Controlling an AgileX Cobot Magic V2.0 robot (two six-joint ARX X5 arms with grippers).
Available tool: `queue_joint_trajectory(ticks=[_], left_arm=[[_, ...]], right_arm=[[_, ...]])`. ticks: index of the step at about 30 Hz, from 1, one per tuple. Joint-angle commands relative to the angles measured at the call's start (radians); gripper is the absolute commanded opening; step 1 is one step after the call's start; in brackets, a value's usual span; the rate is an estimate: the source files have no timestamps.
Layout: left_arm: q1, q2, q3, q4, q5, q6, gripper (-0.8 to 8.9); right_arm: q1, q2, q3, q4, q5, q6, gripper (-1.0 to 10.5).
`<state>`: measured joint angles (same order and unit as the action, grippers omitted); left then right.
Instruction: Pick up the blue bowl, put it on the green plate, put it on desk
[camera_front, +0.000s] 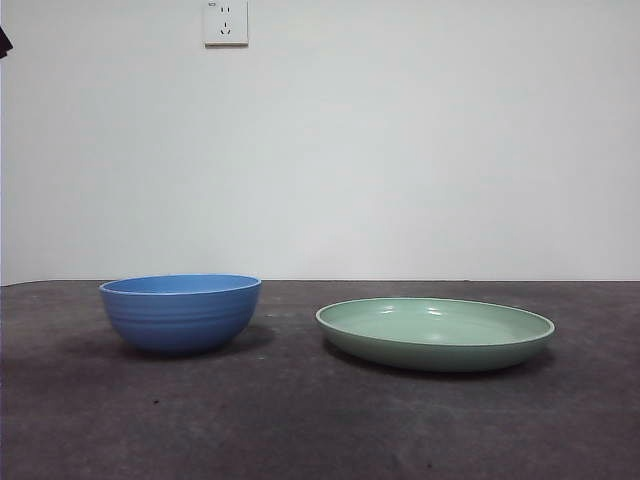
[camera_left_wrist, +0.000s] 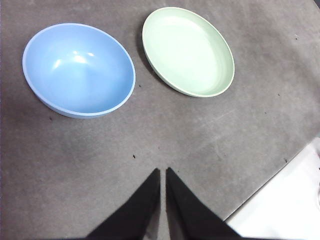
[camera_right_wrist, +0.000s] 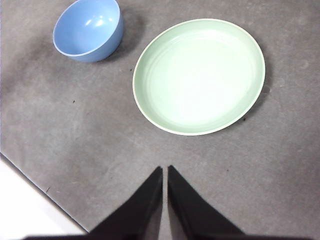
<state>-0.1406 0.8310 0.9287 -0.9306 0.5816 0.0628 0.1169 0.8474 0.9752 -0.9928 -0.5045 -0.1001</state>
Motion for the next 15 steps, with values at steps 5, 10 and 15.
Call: queue_joint_trajectory(ticks=[5, 10, 15], left_arm=[[-0.003, 0.006, 0.02, 0.015, 0.006, 0.011, 3.46], [-0.004, 0.006, 0.02, 0.033, 0.005, -0.004, 5.35], [-0.004, 0.006, 0.02, 0.034, 0.003, -0.004, 5.3]], right_arm=[[0.004, 0.008, 0.02, 0.012, 0.001, -0.001, 3.4], [0.005, 0.008, 0.02, 0.02, 0.008, 0.011, 3.5], [0.005, 0.008, 0.02, 0.02, 0.008, 0.011, 3.5]])
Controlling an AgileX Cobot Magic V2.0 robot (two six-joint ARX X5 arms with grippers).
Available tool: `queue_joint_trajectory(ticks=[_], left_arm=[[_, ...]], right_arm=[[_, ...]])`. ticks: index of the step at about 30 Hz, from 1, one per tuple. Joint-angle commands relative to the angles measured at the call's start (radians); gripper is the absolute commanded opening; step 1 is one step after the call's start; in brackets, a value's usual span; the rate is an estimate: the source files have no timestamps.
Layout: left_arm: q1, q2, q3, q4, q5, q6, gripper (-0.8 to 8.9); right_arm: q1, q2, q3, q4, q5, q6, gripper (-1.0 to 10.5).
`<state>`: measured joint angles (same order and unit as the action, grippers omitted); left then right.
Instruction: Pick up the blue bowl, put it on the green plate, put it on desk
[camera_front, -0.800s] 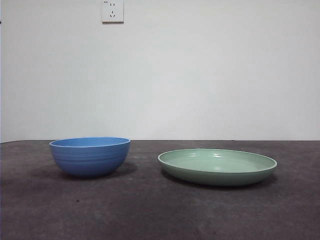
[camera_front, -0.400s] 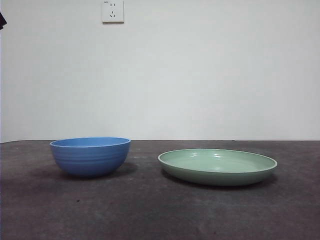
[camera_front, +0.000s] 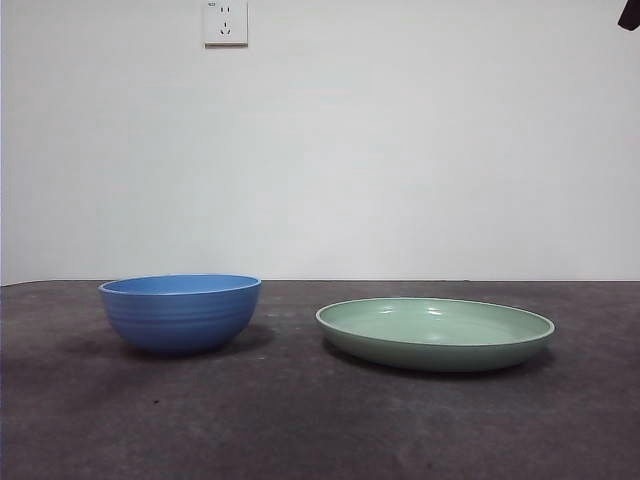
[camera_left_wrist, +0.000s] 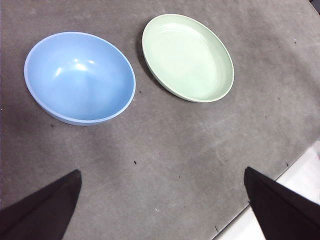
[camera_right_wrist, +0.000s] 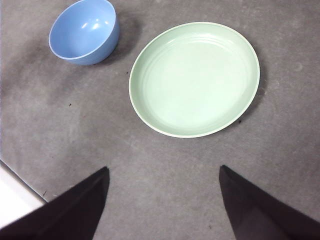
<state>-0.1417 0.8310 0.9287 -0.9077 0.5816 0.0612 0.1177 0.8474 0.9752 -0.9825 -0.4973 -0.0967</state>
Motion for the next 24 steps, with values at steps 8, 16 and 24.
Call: queue_joint_trajectory(ticks=[8, 16, 24], left_arm=[[-0.003, 0.026, 0.02, 0.047, -0.03, -0.043, 5.28], [-0.027, 0.163, 0.045, 0.151, -0.145, -0.076, 5.28], [-0.04, 0.438, 0.203, 0.187, -0.25, -0.085, 5.21]], right_arm=[[0.004, 0.008, 0.02, 0.01, 0.001, 0.01, 3.5], [0.004, 0.008, 0.02, 0.01, 0.001, 0.011, 3.5], [0.005, 0.008, 0.02, 0.01, 0.001, 0.011, 3.5]])
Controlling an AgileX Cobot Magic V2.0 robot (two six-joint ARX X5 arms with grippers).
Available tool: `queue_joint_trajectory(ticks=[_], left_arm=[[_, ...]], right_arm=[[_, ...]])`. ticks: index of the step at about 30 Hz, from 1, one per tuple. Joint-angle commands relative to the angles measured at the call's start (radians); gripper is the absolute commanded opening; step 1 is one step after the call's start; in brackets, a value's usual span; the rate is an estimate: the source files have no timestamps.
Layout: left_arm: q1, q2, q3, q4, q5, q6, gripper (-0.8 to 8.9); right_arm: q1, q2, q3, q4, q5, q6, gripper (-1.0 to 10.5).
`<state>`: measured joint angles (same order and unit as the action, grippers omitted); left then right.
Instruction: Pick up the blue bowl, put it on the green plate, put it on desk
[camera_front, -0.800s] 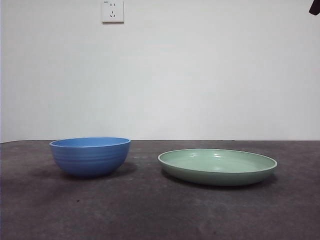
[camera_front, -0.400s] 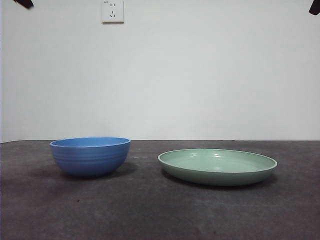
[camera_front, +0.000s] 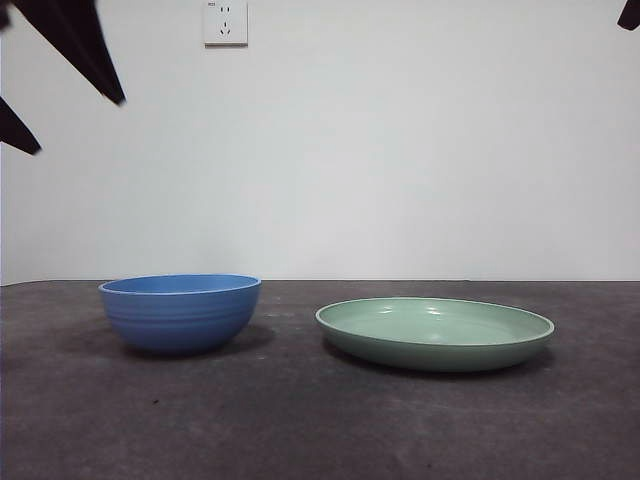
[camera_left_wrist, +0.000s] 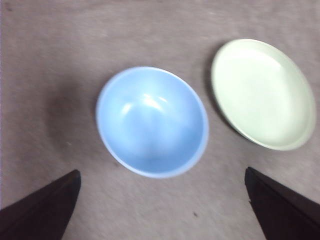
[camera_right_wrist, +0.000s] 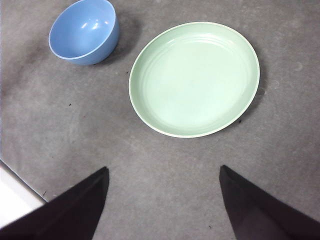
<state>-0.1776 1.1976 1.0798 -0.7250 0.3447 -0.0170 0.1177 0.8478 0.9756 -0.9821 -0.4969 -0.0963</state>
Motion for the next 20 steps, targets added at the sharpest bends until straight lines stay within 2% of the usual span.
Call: queue_joint_trajectory(ticks=[1, 4, 8, 20], left_arm=[[-0.004, 0.105, 0.073, 0.0, -0.015, -0.007, 5.21], [-0.005, 0.206, 0.136, -0.008, -0.024, -0.006, 5.21], [-0.016, 0.314, 0.192, -0.008, -0.089, -0.001, 5.21], [-0.021, 0.525, 0.204, 0.034, -0.122, 0.009, 5.21]], right_arm=[[0.005, 0.007, 0.02, 0.009, 0.0, 0.011, 3.5], [0.005, 0.007, 0.02, 0.009, 0.0, 0.011, 3.5], [0.005, 0.007, 0.02, 0.009, 0.0, 0.011, 3.5], [0.005, 0.007, 0.02, 0.009, 0.0, 0.011, 3.5]])
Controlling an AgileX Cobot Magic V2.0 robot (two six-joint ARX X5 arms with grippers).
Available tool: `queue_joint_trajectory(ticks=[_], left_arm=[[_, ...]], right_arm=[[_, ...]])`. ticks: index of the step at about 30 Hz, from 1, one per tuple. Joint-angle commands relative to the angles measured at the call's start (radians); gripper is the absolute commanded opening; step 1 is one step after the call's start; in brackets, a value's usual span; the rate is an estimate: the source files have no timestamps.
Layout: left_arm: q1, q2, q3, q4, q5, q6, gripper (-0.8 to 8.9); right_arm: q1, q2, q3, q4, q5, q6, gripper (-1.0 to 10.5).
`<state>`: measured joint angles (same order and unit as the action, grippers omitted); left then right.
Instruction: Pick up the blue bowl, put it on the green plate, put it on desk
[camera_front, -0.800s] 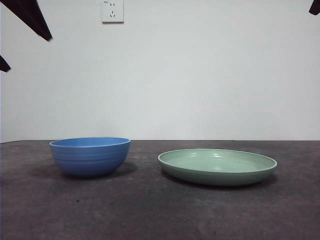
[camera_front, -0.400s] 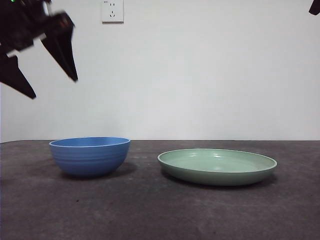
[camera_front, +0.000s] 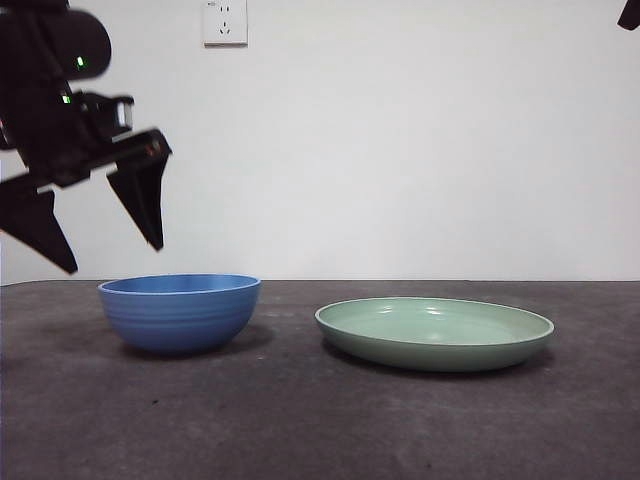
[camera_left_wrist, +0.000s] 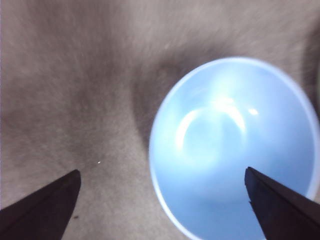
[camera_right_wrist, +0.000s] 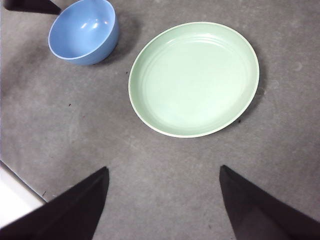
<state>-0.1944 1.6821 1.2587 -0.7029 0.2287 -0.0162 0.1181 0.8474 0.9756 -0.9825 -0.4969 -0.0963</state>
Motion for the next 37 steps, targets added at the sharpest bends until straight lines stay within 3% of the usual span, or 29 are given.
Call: queue_joint_trajectory(ticks=[1, 8, 12, 16, 19, 23, 26, 37], left_arm=[[-0.003, 0.055, 0.025, 0.013, -0.01, 0.008, 5.21], [-0.009, 0.111, 0.025, 0.024, -0.028, 0.008, 4.8], [-0.009, 0.119, 0.025, 0.024, -0.03, 0.004, 3.77], [-0.009, 0.119, 0.025, 0.017, -0.03, -0.001, 1.71], [-0.009, 0.119, 0.025, 0.018, -0.03, -0.003, 0.85], [-0.009, 0.119, 0.025, 0.019, -0.03, -0.004, 0.77], [-0.009, 0.119, 0.025, 0.019, -0.03, -0.004, 0.17], [-0.01, 0.105, 0.025, 0.023, -0.018, -0.024, 0.15]], right_arm=[[0.004, 0.007, 0.02, 0.01, 0.0, 0.011, 3.5], [0.004, 0.007, 0.02, 0.01, 0.0, 0.01, 3.5], [0.004, 0.007, 0.02, 0.01, 0.0, 0.01, 3.5], [0.004, 0.007, 0.02, 0.01, 0.0, 0.01, 3.5], [0.004, 0.007, 0.02, 0.01, 0.0, 0.01, 3.5], [0.004, 0.007, 0.02, 0.01, 0.0, 0.01, 3.5], [0.004, 0.007, 0.02, 0.01, 0.0, 0.01, 3.5], [0.004, 0.007, 0.02, 0.01, 0.0, 0.01, 3.5]])
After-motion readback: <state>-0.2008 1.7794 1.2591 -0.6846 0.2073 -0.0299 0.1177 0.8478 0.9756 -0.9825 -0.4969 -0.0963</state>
